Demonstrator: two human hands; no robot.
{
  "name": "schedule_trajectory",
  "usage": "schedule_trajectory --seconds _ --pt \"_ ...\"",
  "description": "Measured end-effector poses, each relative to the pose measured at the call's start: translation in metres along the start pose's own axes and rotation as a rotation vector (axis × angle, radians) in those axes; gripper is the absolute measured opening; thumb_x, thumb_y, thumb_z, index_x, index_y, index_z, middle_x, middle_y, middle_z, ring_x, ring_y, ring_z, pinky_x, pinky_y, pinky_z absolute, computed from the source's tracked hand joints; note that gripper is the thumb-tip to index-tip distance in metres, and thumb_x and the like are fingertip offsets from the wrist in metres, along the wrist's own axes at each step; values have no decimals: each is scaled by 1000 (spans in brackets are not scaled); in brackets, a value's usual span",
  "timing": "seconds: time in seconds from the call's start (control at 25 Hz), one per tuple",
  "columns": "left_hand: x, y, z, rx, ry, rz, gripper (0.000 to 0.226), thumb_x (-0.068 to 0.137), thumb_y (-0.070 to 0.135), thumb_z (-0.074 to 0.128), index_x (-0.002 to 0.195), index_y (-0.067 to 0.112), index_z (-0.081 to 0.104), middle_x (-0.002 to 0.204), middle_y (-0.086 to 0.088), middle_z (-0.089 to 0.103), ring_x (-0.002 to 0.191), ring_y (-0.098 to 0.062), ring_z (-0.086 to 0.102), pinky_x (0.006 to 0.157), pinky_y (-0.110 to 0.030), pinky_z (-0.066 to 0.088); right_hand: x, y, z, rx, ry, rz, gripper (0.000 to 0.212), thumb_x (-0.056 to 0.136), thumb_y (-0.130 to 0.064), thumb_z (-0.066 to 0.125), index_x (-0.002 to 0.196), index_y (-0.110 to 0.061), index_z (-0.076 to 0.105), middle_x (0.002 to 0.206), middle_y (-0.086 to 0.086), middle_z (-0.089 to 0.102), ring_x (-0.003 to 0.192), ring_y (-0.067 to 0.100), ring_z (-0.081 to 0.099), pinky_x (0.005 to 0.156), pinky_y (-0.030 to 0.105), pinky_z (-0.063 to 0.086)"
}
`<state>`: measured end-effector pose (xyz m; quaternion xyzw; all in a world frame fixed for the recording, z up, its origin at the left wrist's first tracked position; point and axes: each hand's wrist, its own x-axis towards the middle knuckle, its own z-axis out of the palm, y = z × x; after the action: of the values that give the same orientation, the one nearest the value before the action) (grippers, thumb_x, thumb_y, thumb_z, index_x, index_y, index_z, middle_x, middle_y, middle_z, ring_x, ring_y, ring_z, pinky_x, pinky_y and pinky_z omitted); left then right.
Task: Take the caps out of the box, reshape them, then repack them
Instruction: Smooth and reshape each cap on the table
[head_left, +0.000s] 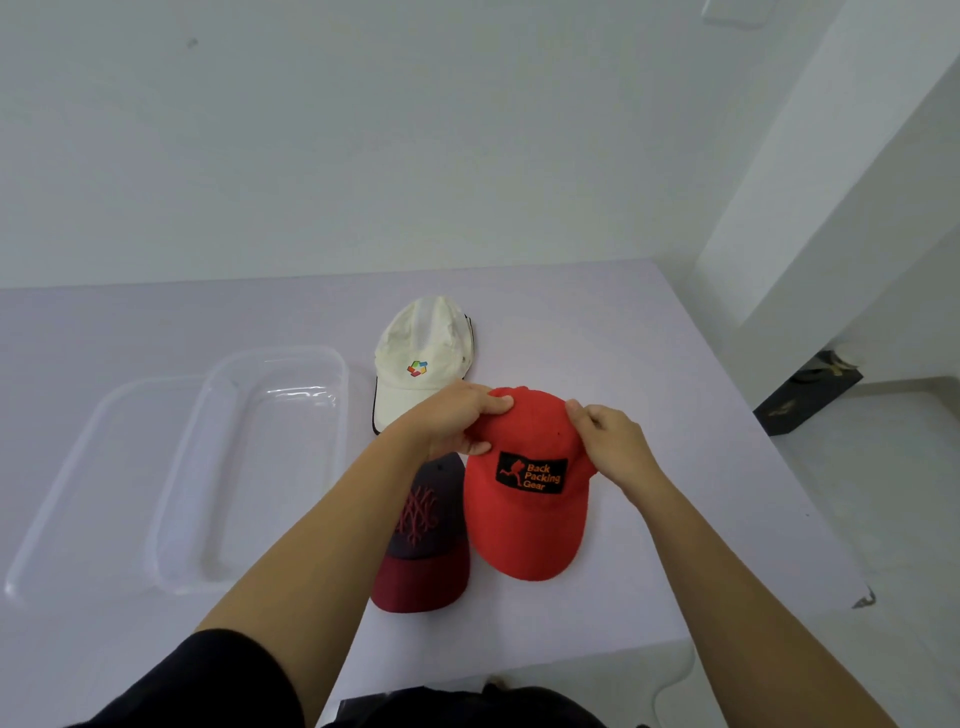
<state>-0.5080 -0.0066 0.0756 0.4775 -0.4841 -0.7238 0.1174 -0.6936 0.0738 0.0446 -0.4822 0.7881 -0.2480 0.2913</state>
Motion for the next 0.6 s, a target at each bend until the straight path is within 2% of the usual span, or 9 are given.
schedule_trajectory --seconds 0.12,0.2,0.32,0.44,0.6 --pt "11 -7 11 49 57 6 18 92 23 58 77 13 56 76 0 51 69 -13 51 48 -20 49 10 8 1 87 -86 78 55 97 -48 30 71 -3 48 74 6 50 73 21 47 70 35 38" --pt "19 -13 15 53 101 2 17 92 24 56 82 9 55 80 -5 48 70 -16 50 47 -21 48 14 14 2 82 -113 82 52 98 -47 30 64 -9 39 67 5 43 67 20 42 66 34 35" --pt "31 -25 20 -17 117 -81 15 92 22 55 87 9 51 86 -8 48 76 -20 50 45 -20 46 18 21 4 -55 -112 17 51 99 -43 31 58 -14 27 58 1 34 57 16 35 57 31 29" --pt "43 -37 28 22 129 -158 16 94 25 53 95 9 50 89 -6 46 79 -18 49 46 -21 46 24 39 15 -67 -104 16 49 99 -43 32 59 -13 31 59 1 38 59 17 38 55 29 30" --pt "59 -52 38 192 222 -111 24 95 34 50 105 13 51 97 -2 49 81 -13 50 54 -22 49 35 56 26 28 -150 101 44 99 -42 31 66 -14 40 68 -2 45 72 19 45 58 28 33"
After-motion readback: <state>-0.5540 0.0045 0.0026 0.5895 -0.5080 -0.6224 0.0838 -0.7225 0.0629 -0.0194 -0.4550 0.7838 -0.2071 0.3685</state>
